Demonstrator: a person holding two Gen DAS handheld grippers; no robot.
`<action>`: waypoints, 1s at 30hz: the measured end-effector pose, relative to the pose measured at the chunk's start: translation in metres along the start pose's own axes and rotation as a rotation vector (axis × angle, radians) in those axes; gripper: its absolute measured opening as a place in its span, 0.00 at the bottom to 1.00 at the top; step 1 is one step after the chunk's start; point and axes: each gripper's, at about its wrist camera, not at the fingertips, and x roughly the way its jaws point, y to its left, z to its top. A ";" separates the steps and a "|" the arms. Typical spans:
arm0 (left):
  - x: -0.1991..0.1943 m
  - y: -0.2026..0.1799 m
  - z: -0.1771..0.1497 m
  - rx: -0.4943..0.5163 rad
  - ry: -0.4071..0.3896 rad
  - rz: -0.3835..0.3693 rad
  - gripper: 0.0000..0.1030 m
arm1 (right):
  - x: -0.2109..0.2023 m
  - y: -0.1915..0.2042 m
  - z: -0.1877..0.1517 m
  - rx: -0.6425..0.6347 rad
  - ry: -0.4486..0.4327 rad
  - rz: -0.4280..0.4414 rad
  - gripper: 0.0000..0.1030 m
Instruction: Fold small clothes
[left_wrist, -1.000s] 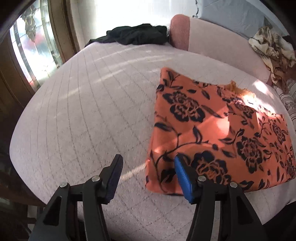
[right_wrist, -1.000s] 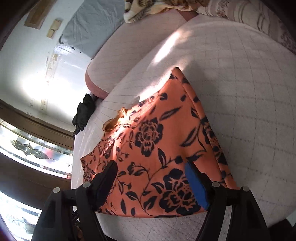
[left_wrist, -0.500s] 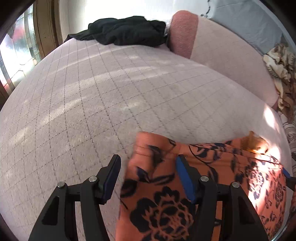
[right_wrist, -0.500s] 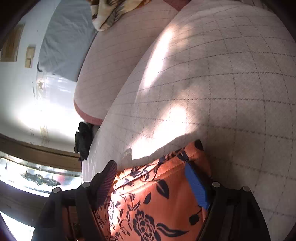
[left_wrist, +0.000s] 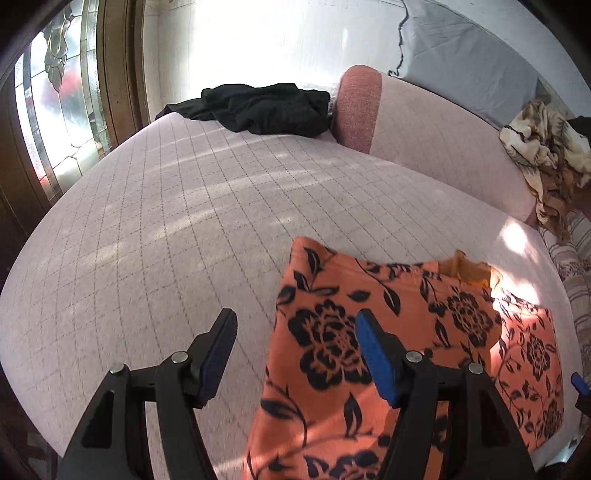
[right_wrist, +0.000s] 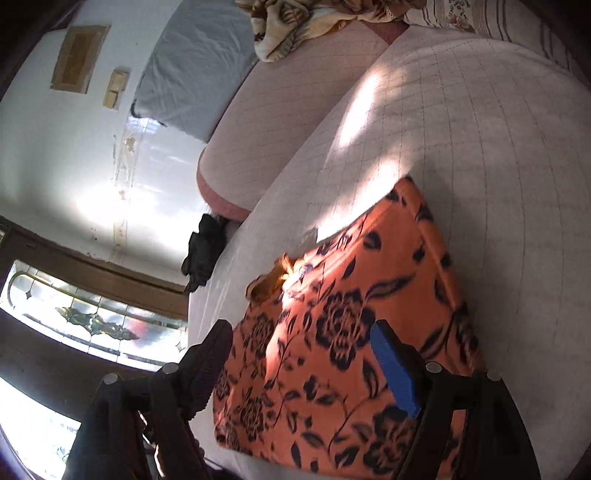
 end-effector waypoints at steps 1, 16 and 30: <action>-0.008 -0.004 -0.009 0.011 0.005 -0.005 0.65 | -0.004 0.000 -0.021 0.007 0.017 0.015 0.79; -0.050 -0.043 -0.065 0.071 0.067 -0.053 0.69 | -0.024 -0.073 -0.104 0.334 -0.108 -0.066 0.80; -0.048 -0.066 -0.071 0.128 0.065 -0.044 0.70 | -0.036 -0.029 -0.082 0.036 -0.202 -0.283 0.11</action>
